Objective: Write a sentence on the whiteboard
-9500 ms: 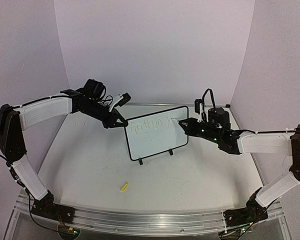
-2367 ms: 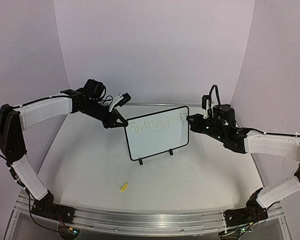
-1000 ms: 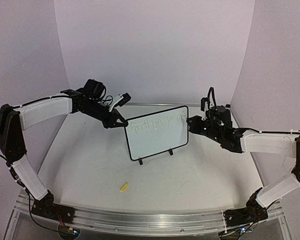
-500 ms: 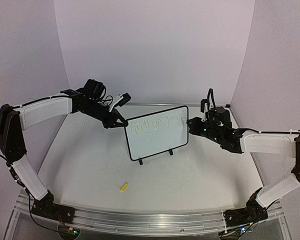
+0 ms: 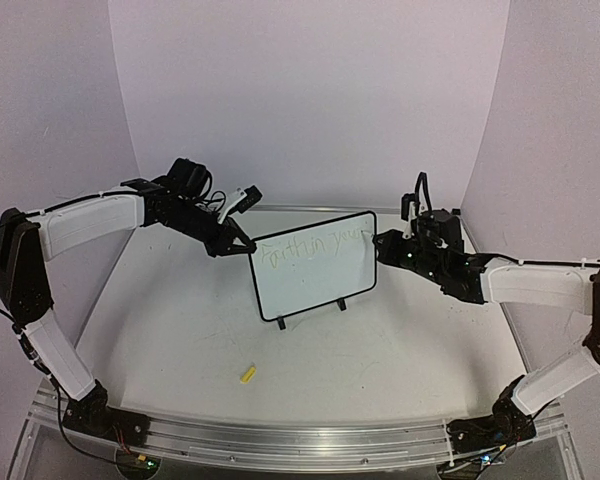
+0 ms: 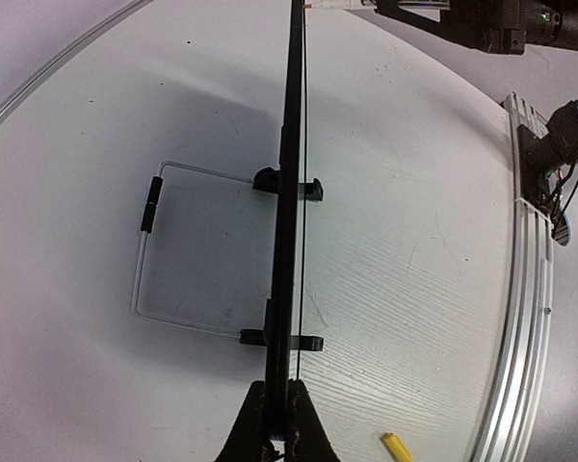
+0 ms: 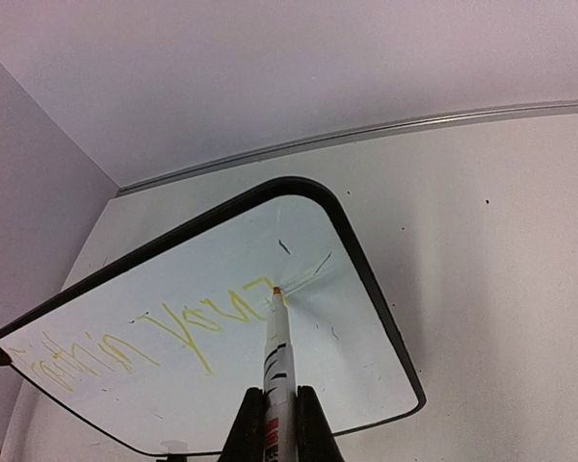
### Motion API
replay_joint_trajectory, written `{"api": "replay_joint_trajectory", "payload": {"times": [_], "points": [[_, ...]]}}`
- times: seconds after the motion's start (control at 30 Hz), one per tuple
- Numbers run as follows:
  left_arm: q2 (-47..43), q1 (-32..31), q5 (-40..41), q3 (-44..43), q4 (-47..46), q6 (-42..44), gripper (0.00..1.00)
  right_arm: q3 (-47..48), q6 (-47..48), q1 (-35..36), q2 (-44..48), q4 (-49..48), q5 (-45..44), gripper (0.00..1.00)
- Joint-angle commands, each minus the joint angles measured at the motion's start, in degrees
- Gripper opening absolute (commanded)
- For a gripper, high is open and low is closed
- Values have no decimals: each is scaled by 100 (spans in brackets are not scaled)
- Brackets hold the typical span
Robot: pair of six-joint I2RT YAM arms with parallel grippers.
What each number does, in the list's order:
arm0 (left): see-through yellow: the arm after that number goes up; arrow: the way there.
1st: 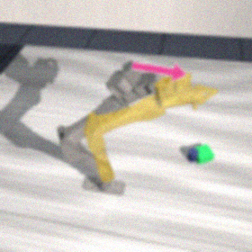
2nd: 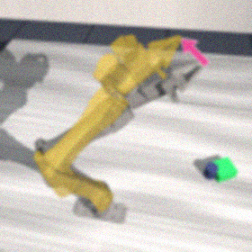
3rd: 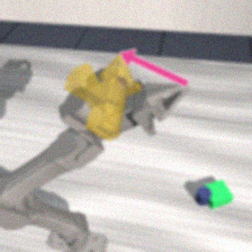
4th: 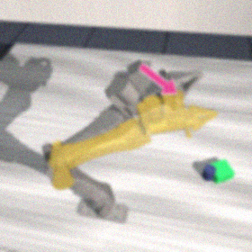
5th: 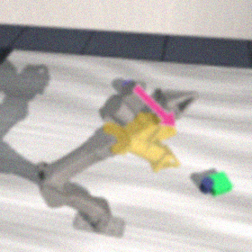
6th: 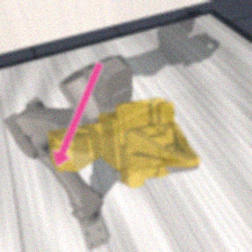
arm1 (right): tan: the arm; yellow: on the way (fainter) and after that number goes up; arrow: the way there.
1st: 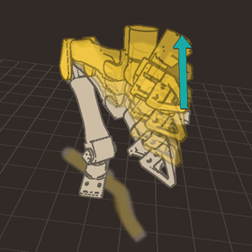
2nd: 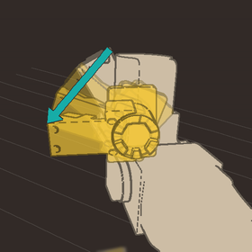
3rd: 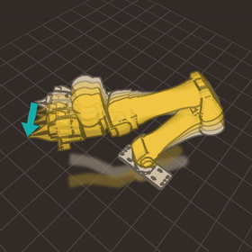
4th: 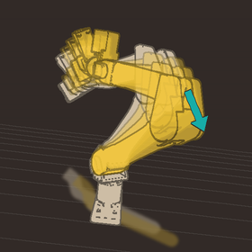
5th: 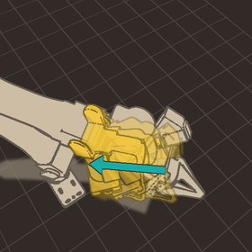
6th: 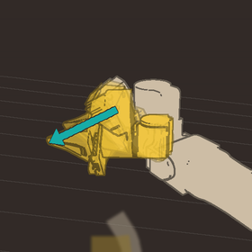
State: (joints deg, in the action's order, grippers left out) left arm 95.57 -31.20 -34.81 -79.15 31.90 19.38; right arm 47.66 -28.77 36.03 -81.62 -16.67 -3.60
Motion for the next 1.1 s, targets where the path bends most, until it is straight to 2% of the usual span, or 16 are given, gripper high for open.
{"api": "replay_joint_trajectory", "payload": {"times": [0.0, 0.57, 1.07], "points": [[200, -106, 375, 137, 686, 246, 0, 235, 3, -26, 116, -144, -94, 0], [200, -106, 366, 137, 682, 241, 0, 148, -40, -26, 44, -170, -501, 0], [344, -110, 366, 23, 702, 50, 0, -107, -133, -25, 460, -1, -260, 0]]}}
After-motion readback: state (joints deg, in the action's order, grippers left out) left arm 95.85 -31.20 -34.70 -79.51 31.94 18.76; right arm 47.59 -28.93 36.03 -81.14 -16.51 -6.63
